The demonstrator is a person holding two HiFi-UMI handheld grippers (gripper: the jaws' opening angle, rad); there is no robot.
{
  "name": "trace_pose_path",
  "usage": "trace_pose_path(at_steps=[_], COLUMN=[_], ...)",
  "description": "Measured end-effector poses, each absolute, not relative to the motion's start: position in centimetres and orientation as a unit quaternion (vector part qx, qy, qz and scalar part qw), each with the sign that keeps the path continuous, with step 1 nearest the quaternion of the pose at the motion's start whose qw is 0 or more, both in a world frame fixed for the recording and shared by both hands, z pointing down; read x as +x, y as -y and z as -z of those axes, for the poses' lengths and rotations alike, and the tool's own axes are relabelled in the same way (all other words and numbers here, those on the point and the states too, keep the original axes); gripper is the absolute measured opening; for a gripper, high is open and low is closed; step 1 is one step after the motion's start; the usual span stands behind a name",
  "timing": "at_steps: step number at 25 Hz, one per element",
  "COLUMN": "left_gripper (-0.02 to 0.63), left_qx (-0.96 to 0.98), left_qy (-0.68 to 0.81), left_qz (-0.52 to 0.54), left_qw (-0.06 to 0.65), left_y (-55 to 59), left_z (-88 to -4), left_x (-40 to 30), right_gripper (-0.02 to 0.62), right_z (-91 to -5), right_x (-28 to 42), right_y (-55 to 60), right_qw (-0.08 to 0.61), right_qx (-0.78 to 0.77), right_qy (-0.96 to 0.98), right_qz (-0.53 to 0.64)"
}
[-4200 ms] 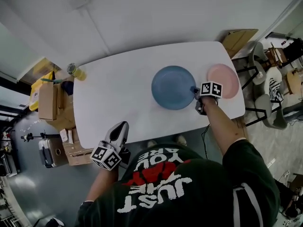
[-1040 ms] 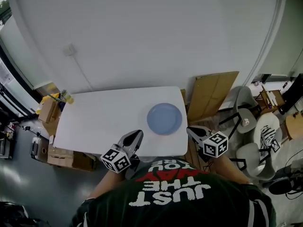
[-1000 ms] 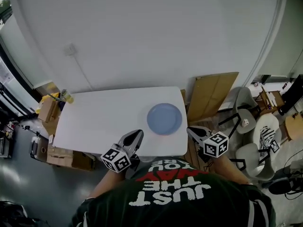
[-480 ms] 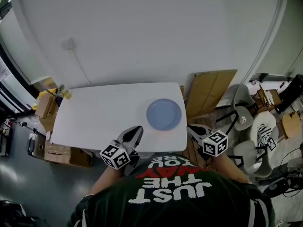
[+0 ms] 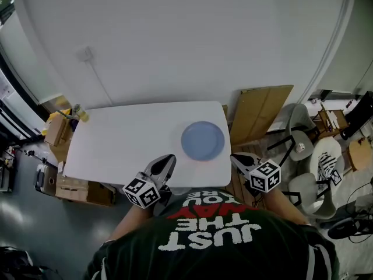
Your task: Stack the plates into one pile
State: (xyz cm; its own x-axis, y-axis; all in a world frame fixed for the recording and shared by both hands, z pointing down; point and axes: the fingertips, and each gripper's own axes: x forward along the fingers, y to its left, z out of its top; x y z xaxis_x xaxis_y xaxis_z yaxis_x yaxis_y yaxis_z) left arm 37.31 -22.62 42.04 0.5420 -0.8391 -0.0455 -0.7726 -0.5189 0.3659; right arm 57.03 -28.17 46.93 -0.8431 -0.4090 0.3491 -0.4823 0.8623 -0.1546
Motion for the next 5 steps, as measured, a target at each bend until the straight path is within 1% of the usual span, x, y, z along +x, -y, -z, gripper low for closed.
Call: trace_pose_path(at_steps=[5], left_gripper=[0.008], left_qx=[0.864], left_qy=[0.466], left_qz=[0.108], left_qw=[0.155], left_y=[22.80], left_z=[-42.21], left_x=[37.62], right_gripper=[0.006], right_z=[-47.10], right_x=[57.19], right_y=[28.30], right_qw=[0.153], right_qx=[0.231], right_qy=[0.954], right_qz=[-0.119])
